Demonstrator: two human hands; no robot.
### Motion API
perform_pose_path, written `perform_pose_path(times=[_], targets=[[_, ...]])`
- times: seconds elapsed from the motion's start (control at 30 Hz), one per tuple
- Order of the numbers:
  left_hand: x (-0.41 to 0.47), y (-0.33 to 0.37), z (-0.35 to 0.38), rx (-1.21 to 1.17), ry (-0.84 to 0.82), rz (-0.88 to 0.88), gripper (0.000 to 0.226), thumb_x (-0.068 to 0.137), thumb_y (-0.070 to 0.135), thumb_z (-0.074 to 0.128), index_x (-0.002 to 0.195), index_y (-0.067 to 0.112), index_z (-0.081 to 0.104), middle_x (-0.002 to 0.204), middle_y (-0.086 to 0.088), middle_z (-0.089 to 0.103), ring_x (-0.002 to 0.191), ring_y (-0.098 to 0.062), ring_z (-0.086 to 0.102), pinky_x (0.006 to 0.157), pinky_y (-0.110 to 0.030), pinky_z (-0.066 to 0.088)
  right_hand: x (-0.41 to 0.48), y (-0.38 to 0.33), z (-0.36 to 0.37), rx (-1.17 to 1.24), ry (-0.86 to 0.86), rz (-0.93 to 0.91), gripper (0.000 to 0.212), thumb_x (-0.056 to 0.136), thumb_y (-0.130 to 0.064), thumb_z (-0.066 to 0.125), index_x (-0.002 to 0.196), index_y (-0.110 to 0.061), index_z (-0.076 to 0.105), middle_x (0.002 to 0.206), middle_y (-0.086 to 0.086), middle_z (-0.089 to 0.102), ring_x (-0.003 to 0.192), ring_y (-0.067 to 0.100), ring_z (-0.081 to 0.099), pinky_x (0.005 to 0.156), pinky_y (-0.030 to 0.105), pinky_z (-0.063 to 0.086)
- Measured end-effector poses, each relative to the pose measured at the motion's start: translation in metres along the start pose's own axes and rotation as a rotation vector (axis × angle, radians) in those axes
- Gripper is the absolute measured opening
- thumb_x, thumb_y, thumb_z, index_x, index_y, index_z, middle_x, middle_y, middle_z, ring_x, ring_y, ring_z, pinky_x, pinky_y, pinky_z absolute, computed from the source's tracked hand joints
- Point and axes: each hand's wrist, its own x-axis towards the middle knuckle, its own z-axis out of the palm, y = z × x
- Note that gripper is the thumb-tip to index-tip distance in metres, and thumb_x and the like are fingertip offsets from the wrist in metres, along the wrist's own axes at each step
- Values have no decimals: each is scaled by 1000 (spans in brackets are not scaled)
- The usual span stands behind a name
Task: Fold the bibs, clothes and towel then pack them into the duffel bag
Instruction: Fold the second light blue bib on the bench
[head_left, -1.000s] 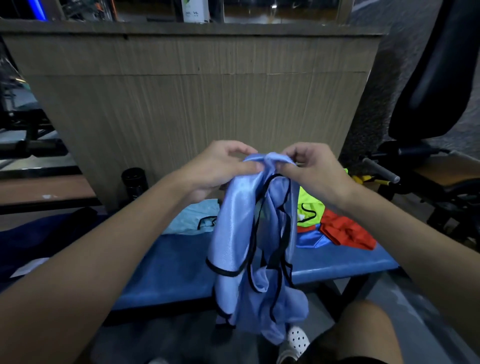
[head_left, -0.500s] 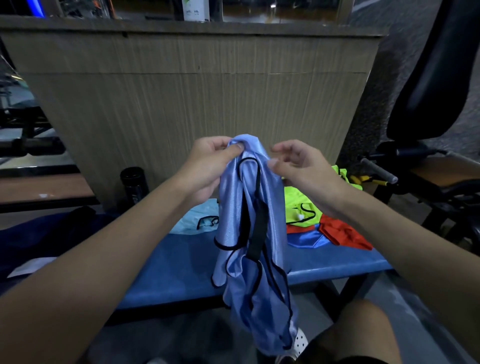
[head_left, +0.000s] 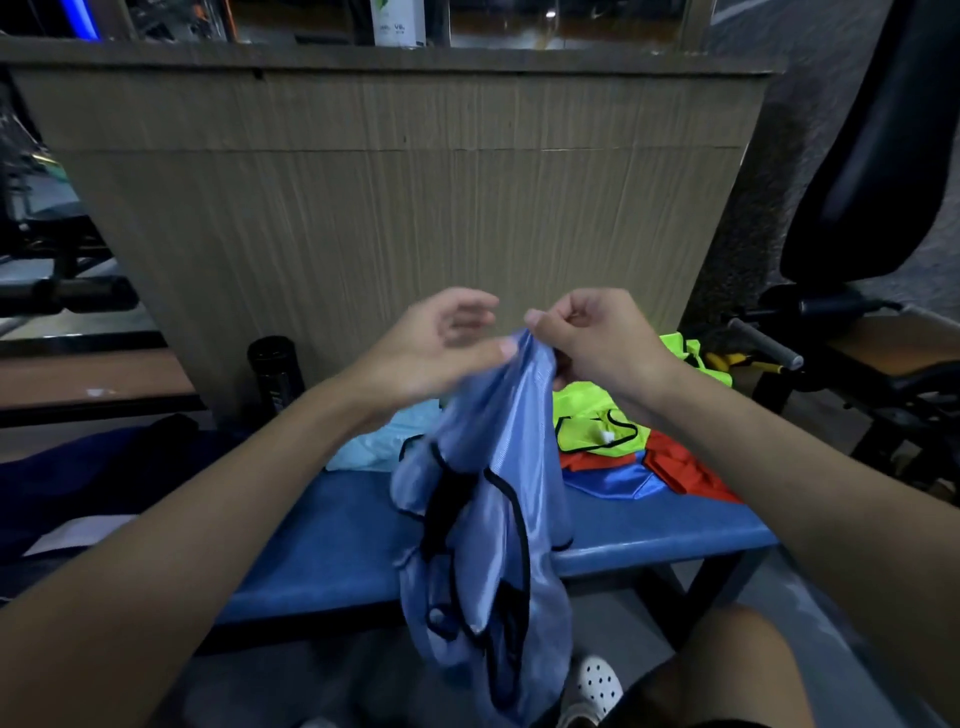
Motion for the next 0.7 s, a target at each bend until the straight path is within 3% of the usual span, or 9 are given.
perform_pose_path(times=[0.07, 0.17, 0.3, 0.4, 0.5, 0.6, 0.7], targets=[[-9, -1, 11, -2, -49, -13, 41, 77, 17, 84, 111, 13, 63, 106, -3, 70, 99, -10, 68, 94, -24, 53, 4, -3, 5, 61, 30, 15, 29, 94, -12, 64, 70, -7, 49, 63, 15, 53, 40, 15, 49, 40, 26, 48], [-15, -4, 23, -42, 35, -16, 18, 80, 5, 79, 89, 9, 63, 80, -4, 69, 75, -14, 63, 73, -24, 53, 7, -6, 8, 104, 89, 17, 30, 94, -12, 64, 69, -8, 48, 61, 14, 53, 40, 15, 52, 41, 26, 50], [-12, -2, 29, -72, 161, 8, 12, 90, 6, 70, 80, 9, 64, 71, -5, 64, 62, -11, 52, 65, -29, 43, 7, -3, 4, 141, 147, 29, 28, 94, -12, 64, 72, -8, 47, 62, 15, 52, 41, 17, 53, 44, 27, 52], [-3, 6, 30, -151, 263, -9, 14, 94, 10, 65, 81, 12, 64, 74, -10, 63, 64, -14, 51, 61, -31, 42, 5, 1, -1, 125, 105, 11, 22, 94, -17, 65, 91, -10, 44, 69, 10, 59, 55, 20, 57, 54, 30, 51], [6, 13, 28, -157, 318, -1, 16, 96, 12, 63, 80, 12, 64, 78, -14, 63, 70, -19, 52, 66, -34, 44, -5, 15, -8, -53, -75, 6, 34, 85, -19, 75, 96, -14, 43, 78, 6, 61, 67, 15, 57, 61, 26, 47], [14, 16, 27, -178, 359, 10, 16, 96, 11, 62, 80, 10, 64, 76, -13, 62, 72, -20, 52, 69, -35, 44, -15, 36, -8, -251, -276, -42, 35, 73, -9, 84, 90, -9, 54, 83, 11, 63, 71, 14, 56, 67, 33, 50], [17, 18, 24, -185, 386, 11, 17, 96, 11, 63, 80, 8, 65, 74, -13, 58, 70, -20, 48, 67, -33, 40, -18, 54, -5, -461, -285, -92, 24, 80, -9, 78, 69, -16, 57, 66, 0, 59, 60, 9, 48, 62, 36, 43]])
